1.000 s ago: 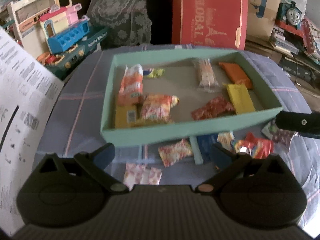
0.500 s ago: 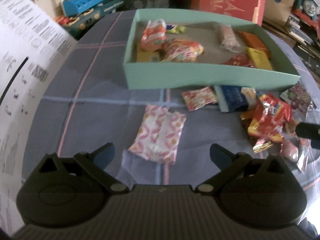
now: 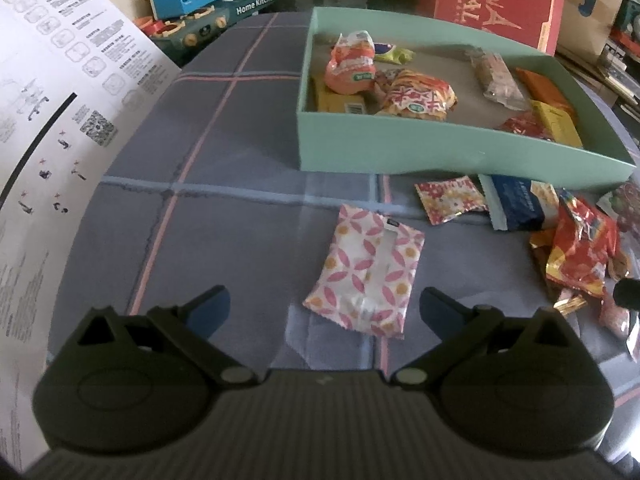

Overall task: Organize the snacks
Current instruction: 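Grasp the pink patterned packet with the left tool while the right tool grasps the Skittles bag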

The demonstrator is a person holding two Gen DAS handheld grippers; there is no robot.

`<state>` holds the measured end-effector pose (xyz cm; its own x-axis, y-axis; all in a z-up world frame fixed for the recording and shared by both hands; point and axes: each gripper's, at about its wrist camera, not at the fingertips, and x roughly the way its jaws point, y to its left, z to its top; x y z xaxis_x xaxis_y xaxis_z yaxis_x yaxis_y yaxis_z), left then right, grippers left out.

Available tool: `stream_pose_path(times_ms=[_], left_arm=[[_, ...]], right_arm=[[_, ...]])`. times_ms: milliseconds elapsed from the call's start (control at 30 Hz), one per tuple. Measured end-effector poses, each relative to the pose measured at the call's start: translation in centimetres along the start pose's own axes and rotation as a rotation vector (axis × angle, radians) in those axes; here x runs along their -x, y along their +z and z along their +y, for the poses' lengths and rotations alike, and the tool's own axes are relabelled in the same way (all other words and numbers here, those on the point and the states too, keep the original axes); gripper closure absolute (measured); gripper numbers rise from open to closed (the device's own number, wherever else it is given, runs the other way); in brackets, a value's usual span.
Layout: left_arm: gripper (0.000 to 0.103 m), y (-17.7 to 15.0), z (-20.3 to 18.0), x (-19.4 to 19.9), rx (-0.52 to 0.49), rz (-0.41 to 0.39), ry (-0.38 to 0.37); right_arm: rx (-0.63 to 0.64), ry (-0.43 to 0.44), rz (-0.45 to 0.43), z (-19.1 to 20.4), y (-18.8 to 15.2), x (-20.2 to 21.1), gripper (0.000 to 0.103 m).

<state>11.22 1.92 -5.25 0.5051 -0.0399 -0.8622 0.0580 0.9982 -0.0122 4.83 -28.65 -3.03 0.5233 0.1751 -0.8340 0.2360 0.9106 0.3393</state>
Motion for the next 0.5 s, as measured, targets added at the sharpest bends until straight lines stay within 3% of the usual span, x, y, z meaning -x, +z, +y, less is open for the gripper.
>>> stream_pose_path(times_ms=[233,500], left_arm=[[0.0,0.4,-1.4,-1.4,-0.067,0.001,-0.006],[0.0,0.6,-1.6,-2.9,-0.07,0.037,-0.031]], right_arm=[[-0.014,-0.015,-0.003,0.0,0.2,-0.8,0.0],[-0.005,-0.027,-0.005,0.8,1.2,-2.2,0.0]])
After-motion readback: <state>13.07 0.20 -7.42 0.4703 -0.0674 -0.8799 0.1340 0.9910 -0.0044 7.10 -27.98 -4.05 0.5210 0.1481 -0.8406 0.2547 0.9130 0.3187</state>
